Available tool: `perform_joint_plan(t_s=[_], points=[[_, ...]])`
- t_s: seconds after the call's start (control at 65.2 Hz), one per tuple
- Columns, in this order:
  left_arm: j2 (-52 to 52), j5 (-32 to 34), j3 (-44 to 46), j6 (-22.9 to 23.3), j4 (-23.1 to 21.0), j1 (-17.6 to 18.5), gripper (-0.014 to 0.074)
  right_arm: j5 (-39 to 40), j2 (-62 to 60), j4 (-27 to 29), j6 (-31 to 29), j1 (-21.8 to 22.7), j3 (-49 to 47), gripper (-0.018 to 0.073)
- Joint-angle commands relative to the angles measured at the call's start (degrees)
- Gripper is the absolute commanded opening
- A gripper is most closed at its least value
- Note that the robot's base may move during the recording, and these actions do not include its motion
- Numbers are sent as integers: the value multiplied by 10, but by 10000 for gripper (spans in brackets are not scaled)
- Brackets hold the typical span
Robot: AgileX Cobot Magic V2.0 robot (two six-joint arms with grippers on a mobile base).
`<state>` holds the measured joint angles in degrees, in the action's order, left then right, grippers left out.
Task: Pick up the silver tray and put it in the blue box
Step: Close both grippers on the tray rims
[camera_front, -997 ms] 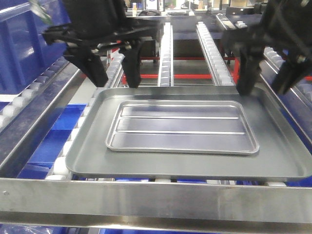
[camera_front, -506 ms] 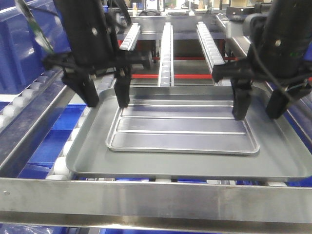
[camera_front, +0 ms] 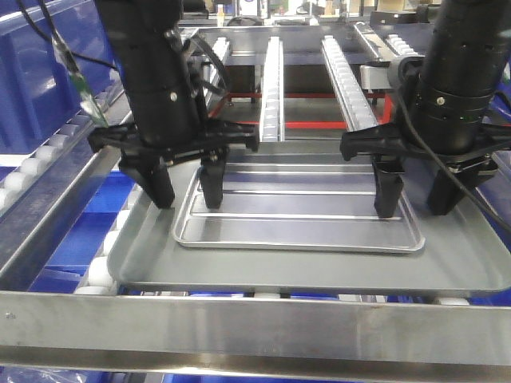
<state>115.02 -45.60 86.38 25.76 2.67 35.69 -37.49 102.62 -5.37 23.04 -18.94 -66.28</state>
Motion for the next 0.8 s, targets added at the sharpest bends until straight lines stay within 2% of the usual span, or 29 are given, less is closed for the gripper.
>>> perform_joint_plan(t_s=[0.0,0.123,0.215,0.292,0.476,0.506,0.783], points=[[-25,16,18,7,-5,1,271,20,-26,-5,1,0,-18,466],[-22,16,18,7,-5,1,270,20,-26,-5,1,0,-18,457],[-22,16,18,7,-5,1,242,20,-23,-5,1,0,-18,377],[-22,16,18,7,-5,1,180,20,-21,-5,1,0,-18,277],[-22,16,18,7,-5,1,-79,17,-21,-5,1,0,-18,42],[-22,17,18,7,-5,1,-115,16,-21,-5,1,0,-18,49],[-44,-19,38,36,8,0,-97,-25,-50,-6,1,0,-29,57]])
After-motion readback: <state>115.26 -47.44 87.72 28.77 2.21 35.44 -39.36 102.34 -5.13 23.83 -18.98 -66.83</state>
